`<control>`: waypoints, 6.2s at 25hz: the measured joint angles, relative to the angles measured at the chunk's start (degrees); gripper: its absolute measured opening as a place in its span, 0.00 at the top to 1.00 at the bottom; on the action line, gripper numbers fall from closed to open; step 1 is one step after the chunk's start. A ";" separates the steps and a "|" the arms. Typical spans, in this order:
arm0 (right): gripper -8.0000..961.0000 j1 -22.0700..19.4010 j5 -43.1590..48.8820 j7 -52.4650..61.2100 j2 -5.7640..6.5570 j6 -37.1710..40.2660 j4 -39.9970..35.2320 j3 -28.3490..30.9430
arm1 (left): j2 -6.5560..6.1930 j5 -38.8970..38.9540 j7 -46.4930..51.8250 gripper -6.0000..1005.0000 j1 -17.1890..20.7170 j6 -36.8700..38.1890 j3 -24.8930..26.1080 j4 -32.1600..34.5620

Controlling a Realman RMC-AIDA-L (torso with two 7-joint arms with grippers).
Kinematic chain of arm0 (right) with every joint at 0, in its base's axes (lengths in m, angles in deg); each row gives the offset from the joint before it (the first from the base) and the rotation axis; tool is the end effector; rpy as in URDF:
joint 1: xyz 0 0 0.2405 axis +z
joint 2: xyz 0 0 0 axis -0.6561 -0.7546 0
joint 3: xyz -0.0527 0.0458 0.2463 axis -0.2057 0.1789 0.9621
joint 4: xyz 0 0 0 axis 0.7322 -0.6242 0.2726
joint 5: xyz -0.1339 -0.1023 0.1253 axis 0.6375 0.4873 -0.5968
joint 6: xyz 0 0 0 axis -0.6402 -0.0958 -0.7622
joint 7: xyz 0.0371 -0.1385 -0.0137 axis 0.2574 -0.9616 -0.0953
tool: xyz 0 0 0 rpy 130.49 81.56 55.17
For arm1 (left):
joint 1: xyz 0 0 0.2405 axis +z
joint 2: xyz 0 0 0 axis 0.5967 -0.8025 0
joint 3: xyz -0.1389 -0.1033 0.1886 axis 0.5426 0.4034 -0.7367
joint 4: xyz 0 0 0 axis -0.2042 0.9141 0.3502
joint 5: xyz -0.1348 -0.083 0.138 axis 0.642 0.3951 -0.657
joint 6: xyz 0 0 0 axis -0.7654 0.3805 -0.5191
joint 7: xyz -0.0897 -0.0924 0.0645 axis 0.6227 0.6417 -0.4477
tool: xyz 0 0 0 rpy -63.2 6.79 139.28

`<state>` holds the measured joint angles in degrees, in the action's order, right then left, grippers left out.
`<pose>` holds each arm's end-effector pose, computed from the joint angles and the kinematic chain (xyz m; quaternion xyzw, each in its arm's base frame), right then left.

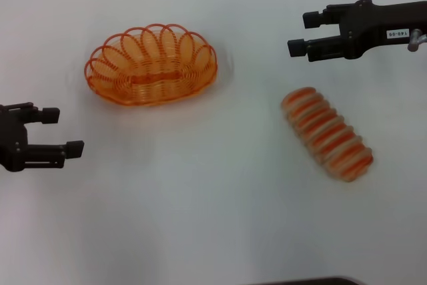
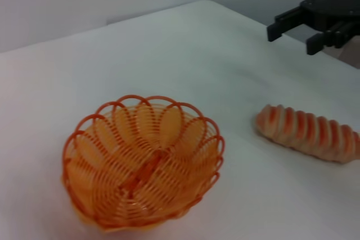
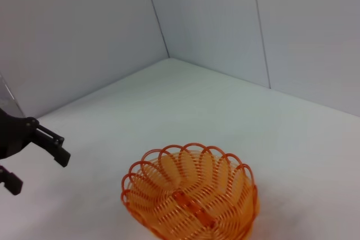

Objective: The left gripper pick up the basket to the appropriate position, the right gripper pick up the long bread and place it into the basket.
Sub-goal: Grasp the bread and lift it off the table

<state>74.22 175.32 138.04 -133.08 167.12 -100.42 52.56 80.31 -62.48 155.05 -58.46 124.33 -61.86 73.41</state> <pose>0.2535 0.3543 0.0421 -0.9398 0.2576 0.1743 0.1417 -0.2928 0.2747 0.0585 -0.9439 -0.2831 -0.1120 0.1284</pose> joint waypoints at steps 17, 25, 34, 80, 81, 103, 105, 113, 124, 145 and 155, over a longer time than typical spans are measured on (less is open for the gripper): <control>0.15 1.75 2.22 2.26 0.57 -0.14 -0.47 -1.58 | 0.02 -0.17 0.49 0.13 0.67 2.58 0.35 -0.76; 0.15 2.06 2.22 2.51 0.80 -0.15 -0.53 -2.27 | 0.10 -0.15 0.56 0.13 0.81 2.66 0.35 -0.80; 0.15 2.41 2.20 4.74 1.52 -0.22 -0.53 -3.05 | 0.10 -0.21 1.11 0.13 0.82 2.70 0.29 -0.79; 0.15 22.84 38.53 52.62 0.08 11.18 -4.27 -22.24 | -0.60 -0.89 2.94 0.13 -0.96 3.99 -0.09 -0.83; 0.15 22.94 40.11 52.65 -0.55 10.58 -4.28 -22.54 | -0.60 -0.89 2.94 0.13 -0.99 3.96 -0.09 -0.85; 0.15 25.01 42.93 54.11 -2.11 6.07 3.54 -24.53 | -0.43 -1.33 2.81 0.13 -0.97 4.10 -0.43 -1.08; 0.15 25.44 42.92 54.03 -2.13 5.61 4.48 -24.53 | -0.40 -1.33 2.82 0.13 -0.86 4.10 -0.67 -1.07; 0.15 26.76 42.91 53.73 -2.25 3.51 8.37 -25.64 | -0.37 -1.33 2.67 0.13 -0.71 4.10 -0.81 -1.47; 0.15 28.41 42.51 54.11 -2.39 1.40 11.94 -27.70 | -0.56 -1.35 2.45 0.13 -0.86 3.83 -0.79 -1.60; 0.40 28.77 42.43 53.21 -2.63 0.32 13.09 -27.79 | -0.91 -1.42 2.25 0.13 -1.48 3.29 -0.79 -1.58; 0.54 28.88 42.36 52.18 -2.61 0.49 13.10 -27.78 | -0.96 -1.75 2.24 0.13 -1.63 3.29 -0.97 -1.58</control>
<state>103.11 217.68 190.22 -135.69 167.62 -87.32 24.77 79.35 -64.23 157.30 -60.09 127.62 -62.83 71.84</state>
